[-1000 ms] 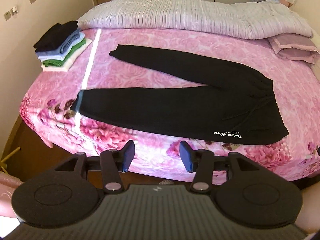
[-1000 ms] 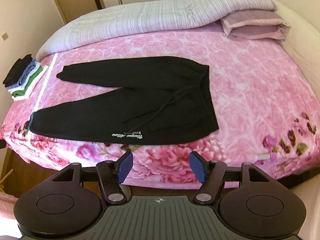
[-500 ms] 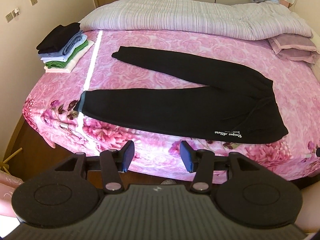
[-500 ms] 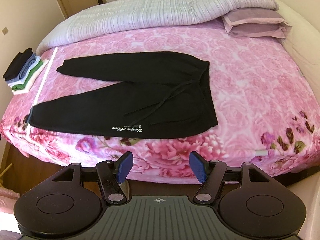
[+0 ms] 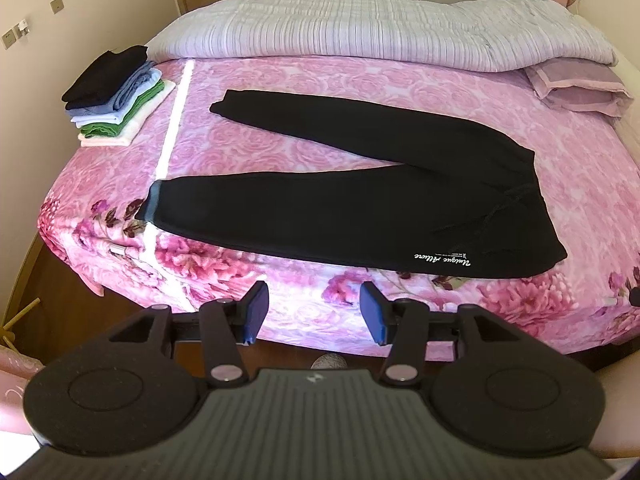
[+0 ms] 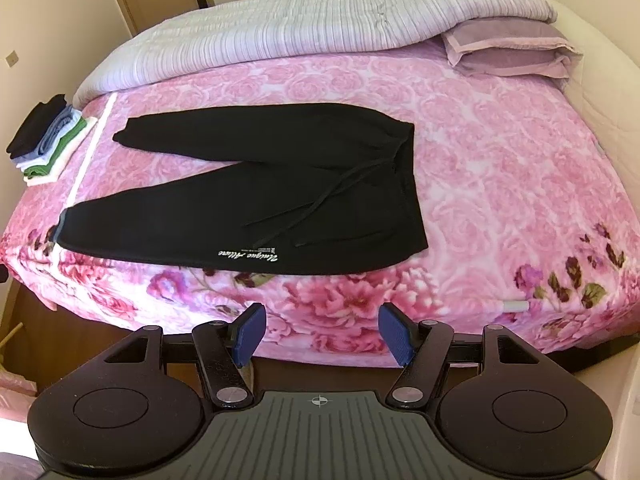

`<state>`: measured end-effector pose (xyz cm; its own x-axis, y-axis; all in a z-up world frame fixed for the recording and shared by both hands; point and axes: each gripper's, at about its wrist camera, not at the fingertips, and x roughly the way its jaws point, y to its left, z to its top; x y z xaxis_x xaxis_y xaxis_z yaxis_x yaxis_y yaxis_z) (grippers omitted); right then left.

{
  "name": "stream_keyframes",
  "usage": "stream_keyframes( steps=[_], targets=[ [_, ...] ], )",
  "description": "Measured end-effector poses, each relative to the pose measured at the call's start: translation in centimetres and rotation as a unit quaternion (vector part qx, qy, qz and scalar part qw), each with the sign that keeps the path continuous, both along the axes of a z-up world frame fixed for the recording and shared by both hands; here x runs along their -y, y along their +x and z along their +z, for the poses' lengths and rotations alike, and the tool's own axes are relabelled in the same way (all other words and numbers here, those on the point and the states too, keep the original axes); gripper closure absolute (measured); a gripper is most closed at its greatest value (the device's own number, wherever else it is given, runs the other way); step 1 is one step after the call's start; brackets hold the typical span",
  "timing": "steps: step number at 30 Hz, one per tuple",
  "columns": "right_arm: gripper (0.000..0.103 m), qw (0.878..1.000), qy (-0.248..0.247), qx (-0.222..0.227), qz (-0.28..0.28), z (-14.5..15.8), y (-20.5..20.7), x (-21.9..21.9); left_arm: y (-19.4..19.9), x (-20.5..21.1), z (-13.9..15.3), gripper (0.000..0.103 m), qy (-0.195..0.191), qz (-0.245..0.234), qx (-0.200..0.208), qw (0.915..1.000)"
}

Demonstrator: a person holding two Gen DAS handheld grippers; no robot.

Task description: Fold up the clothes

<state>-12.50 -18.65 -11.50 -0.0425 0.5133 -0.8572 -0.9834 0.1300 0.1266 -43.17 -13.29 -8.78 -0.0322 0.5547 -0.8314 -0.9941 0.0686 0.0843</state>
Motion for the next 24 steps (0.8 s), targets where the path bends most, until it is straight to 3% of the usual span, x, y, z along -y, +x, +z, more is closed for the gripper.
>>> stream_keyframes(
  steps=[24],
  targets=[
    [0.037, 1.0, 0.019, -0.002, 0.021, 0.7, 0.0, -1.8, -0.3, -0.4, 0.6, 0.057, 0.013, 0.012, -0.01, 0.9998]
  ],
)
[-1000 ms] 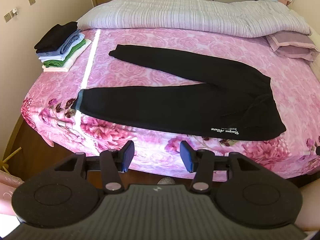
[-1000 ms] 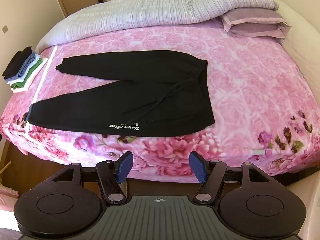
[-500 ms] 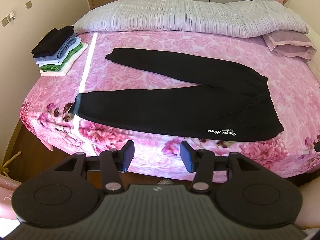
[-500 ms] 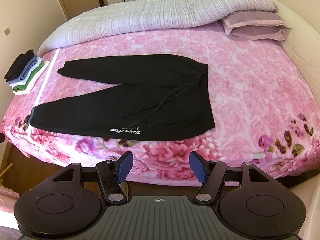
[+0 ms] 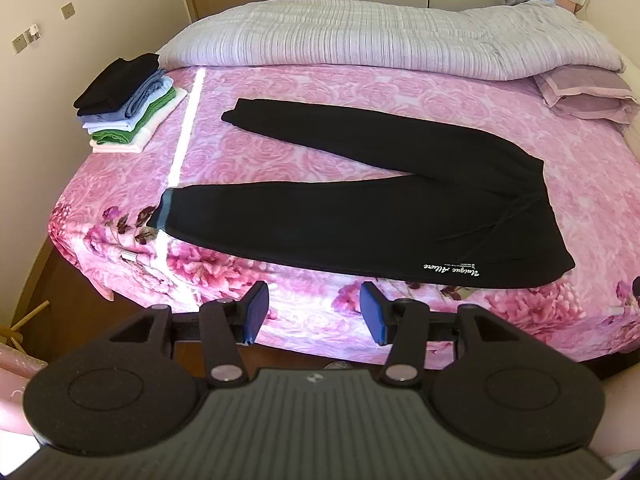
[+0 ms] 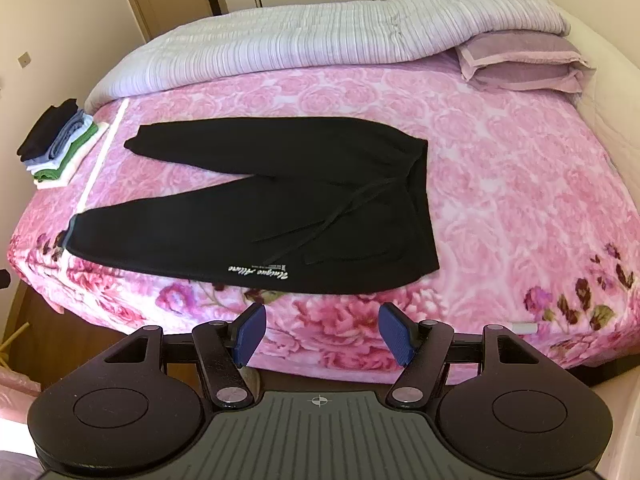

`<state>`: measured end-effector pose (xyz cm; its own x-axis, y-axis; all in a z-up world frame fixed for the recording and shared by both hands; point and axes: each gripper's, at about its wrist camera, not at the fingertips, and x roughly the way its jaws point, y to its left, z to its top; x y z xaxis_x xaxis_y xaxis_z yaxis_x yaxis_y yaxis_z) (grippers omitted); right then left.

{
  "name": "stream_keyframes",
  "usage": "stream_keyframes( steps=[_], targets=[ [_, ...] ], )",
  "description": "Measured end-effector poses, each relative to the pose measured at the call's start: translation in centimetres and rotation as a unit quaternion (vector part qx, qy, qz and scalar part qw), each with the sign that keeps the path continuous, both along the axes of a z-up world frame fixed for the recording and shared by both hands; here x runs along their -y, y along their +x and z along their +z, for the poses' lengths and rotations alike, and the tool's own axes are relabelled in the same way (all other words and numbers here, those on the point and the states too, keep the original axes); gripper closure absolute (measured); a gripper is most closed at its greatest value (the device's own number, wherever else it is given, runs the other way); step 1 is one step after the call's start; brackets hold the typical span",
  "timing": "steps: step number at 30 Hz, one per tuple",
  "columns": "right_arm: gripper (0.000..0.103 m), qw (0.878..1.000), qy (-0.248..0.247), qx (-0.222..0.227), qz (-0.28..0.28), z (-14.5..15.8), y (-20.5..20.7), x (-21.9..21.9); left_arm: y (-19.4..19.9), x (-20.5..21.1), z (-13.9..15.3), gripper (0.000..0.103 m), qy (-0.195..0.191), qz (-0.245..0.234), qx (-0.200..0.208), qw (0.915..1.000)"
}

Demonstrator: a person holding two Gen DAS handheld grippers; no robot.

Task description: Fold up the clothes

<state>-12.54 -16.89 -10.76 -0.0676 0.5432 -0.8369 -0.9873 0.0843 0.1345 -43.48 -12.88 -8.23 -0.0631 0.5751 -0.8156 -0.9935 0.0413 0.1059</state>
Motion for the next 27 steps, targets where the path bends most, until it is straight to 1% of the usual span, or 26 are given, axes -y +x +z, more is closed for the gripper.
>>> stream_keyframes(
  steps=[9, 14, 18, 21, 27],
  targets=[
    [0.037, 1.0, 0.014, 0.026, 0.005, 0.6, -0.5, -1.5, -0.1, -2.2, -0.4, 0.057, 0.003, 0.0, 0.01, 0.9999],
    [0.037, 0.999, 0.016, 0.031, 0.004, 0.5, -0.4, -3.1, -0.2, -4.2, -0.8, 0.057, 0.005, -0.006, 0.02, 0.9998],
    [0.037, 1.0, 0.012, 0.025, -0.011, -0.1, 0.2, -5.0, -0.4, -6.6, -1.2, 0.057, 0.005, -0.015, 0.031, 0.9994],
    [0.037, 0.999, 0.009, 0.013, -0.033, -0.7, 1.1, -7.0, -0.8, -9.3, -1.9, 0.056, 0.006, -0.03, 0.039, 0.9988],
    [0.037, 0.995, -0.002, -0.018, -0.095, -2.7, 4.1, -12.0, -0.5, -18.0, -4.0, 0.056, -0.005, -0.076, 0.053, 0.9956]
  ],
)
